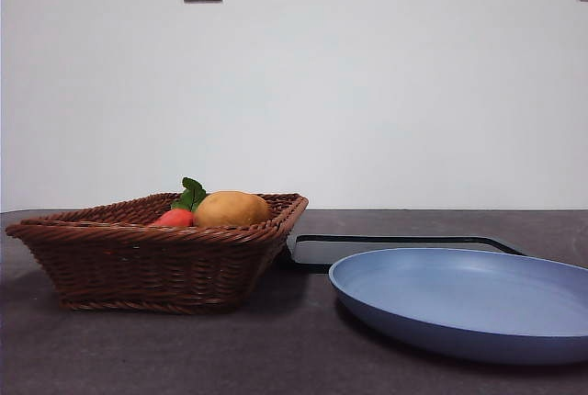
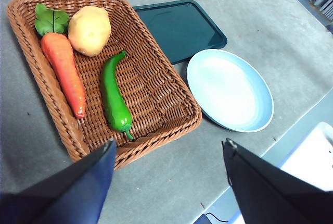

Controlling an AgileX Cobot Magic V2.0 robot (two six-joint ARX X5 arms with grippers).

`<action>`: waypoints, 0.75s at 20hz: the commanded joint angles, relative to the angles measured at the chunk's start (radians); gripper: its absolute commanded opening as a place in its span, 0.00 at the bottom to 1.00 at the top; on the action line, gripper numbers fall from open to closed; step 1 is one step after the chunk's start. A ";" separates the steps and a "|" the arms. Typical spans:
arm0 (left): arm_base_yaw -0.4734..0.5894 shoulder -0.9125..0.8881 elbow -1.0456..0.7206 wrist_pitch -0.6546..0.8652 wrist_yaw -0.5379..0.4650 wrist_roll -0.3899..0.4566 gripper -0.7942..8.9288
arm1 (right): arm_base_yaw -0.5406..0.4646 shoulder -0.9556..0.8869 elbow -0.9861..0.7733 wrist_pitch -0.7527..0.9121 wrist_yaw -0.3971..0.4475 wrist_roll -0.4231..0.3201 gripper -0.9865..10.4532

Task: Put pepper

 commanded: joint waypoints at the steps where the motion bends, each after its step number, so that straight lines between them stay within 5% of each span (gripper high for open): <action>1: -0.004 0.003 0.018 0.009 0.004 0.012 0.45 | 0.002 0.088 0.016 0.026 0.003 0.006 0.36; 15: -0.004 0.003 0.018 0.006 0.004 0.012 0.45 | 0.002 0.629 0.016 0.231 0.086 -0.031 0.36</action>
